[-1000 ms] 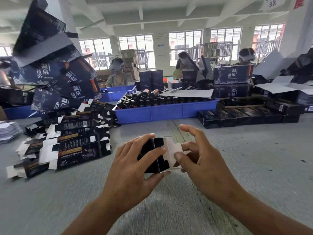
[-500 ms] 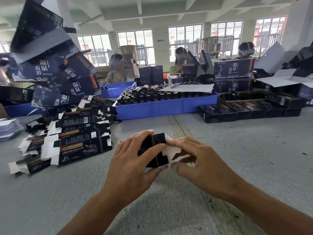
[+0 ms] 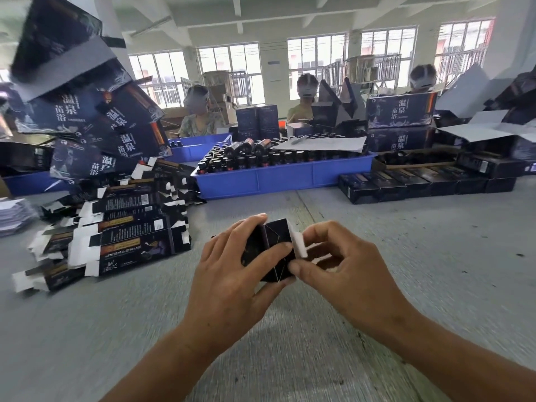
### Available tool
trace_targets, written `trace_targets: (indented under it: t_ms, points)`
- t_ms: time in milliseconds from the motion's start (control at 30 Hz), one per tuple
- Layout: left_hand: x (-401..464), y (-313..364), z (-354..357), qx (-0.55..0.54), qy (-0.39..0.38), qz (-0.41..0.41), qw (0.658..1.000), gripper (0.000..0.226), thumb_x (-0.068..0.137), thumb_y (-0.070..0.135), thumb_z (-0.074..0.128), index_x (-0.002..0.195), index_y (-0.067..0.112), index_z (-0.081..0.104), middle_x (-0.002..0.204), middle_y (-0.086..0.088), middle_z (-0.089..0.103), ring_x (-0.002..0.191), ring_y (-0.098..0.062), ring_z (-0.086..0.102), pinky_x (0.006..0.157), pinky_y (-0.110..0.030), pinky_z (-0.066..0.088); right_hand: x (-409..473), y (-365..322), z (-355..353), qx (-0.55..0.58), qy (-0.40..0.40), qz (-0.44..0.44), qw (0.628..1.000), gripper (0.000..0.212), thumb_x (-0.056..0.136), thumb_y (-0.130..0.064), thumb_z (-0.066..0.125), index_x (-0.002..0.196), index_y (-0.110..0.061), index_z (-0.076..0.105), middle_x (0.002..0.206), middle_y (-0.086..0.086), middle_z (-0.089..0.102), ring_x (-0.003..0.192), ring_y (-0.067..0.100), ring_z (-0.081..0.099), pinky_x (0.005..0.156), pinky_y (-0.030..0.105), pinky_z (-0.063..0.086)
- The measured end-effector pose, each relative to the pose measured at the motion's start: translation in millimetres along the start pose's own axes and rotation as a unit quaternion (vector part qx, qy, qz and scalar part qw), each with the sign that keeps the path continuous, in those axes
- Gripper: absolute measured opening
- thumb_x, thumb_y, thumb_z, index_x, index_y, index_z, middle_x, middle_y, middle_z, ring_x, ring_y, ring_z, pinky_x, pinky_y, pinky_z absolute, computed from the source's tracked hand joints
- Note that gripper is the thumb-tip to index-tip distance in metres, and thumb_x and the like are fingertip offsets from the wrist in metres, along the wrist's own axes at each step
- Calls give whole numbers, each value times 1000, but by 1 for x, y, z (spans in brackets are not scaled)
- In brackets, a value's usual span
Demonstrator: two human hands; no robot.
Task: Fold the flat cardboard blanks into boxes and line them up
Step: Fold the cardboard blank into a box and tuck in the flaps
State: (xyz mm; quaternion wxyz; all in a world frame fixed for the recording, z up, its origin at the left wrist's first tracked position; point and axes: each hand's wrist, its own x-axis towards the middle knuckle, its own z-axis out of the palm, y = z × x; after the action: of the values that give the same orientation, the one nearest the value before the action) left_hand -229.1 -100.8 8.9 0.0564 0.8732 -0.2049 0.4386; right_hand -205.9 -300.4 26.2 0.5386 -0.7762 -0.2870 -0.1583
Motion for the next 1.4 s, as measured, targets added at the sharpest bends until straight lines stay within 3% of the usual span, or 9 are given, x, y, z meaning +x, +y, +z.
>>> trace_targets:
  t_ms: [133, 233, 333, 500, 667, 867, 1167, 1300, 1400]
  points:
    - [1, 1, -2, -40, 16, -28, 999, 68, 85, 58, 60, 142, 25, 42, 147, -1, 43, 129, -22, 48, 101, -40, 44, -1, -1, 2, -19, -17, -22, 999, 22, 92, -11, 68, 109, -24, 72, 104, -19, 68, 99, -3, 64, 76, 9, 50]
    - [2, 8, -3, -55, 12, -49, 997, 84, 82, 62, 60, 149, 18, 33, 145, 1, 46, 129, -17, 47, 103, -36, 41, 1, 0, 1, 13, -1, 16, 1000, 10, 93, -25, 68, 101, -31, 70, 95, -22, 69, 91, -3, 66, 73, 10, 52]
    - [2, 15, -3, -83, 3, -70, 994, 89, 80, 61, 62, 150, 16, 31, 142, -3, 52, 126, -15, 49, 101, -33, 43, 4, 2, 0, 51, -19, 61, 997, 14, 89, -33, 71, 102, -36, 68, 95, -23, 71, 87, -2, 69, 73, 15, 56]
    - [2, 21, -4, -136, -11, -96, 986, 85, 78, 51, 73, 146, 11, 41, 142, -5, 53, 128, -19, 52, 104, -29, 46, 5, 2, 0, 47, -17, 69, 996, 17, 89, -30, 73, 106, -26, 75, 90, -15, 75, 85, -2, 70, 74, 16, 56]
    - [4, 24, -6, -197, -27, -120, 973, 82, 77, 47, 76, 143, 13, 43, 143, -1, 51, 129, -8, 48, 107, -8, 32, 1, 0, 2, 16, 18, 36, 999, 9, 87, -30, 74, 96, -30, 75, 85, -17, 74, 82, -3, 69, 73, 13, 53]
    - [3, 26, -6, -221, -20, -121, 967, 84, 75, 47, 79, 143, 19, 39, 142, 5, 50, 129, -6, 49, 108, -11, 35, -2, -6, 4, -101, 67, -48, 991, 10, 86, -32, 70, 91, -24, 74, 84, -17, 68, 82, 3, 65, 71, 17, 53]
    - [2, 23, -6, -183, -11, -120, 976, 86, 74, 49, 80, 143, 12, 44, 140, -1, 54, 127, -13, 52, 106, -10, 35, -1, -7, 0, -50, 22, -28, 998, 14, 89, -32, 71, 101, -26, 72, 94, -17, 69, 88, 0, 66, 72, 18, 54]
    - [4, 24, -6, -160, 9, -95, 983, 77, 80, 51, 71, 140, 12, 43, 140, -4, 55, 130, -14, 49, 110, -11, 31, -2, -6, 0, -53, 1, -17, 998, 39, 85, -44, 71, 119, -28, 66, 101, -18, 68, 92, -2, 66, 74, 23, 58]
    - [5, 23, -1, -116, 6, -2, 993, 71, 85, 35, 72, 143, 10, 39, 148, -9, 50, 143, -21, 41, 118, -34, 35, -4, -6, 3, -66, -40, 3, 997, 81, 73, -68, 68, 144, -43, 39, 114, -28, 58, 99, -8, 62, 77, 16, 57]
